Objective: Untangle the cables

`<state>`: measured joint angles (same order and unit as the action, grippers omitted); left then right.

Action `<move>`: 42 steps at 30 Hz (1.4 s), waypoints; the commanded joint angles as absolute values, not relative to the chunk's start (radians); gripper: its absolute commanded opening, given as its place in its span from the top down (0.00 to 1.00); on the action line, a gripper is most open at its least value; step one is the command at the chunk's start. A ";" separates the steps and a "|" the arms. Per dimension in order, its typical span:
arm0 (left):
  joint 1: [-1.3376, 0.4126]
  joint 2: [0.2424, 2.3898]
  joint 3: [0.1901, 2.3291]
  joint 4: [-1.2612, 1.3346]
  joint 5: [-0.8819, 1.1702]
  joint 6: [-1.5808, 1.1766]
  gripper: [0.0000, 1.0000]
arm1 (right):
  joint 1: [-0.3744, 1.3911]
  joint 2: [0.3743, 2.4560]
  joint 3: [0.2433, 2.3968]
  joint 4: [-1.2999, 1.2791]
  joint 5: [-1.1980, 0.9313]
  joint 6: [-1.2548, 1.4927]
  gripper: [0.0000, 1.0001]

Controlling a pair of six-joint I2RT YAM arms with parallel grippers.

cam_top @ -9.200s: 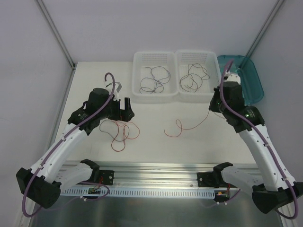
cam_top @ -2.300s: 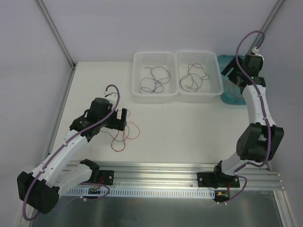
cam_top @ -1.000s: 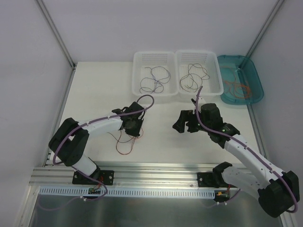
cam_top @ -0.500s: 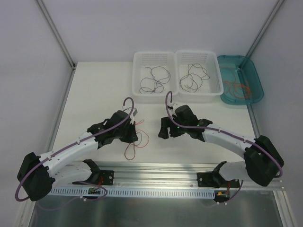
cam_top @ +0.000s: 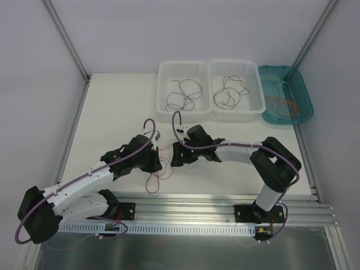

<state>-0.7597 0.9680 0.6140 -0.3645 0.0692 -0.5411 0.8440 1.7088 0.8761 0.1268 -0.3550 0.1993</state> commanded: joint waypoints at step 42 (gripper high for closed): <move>-0.609 0.908 0.598 -0.390 0.006 -0.509 1.00 | 0.493 0.747 1.095 -0.798 0.445 -0.104 0.99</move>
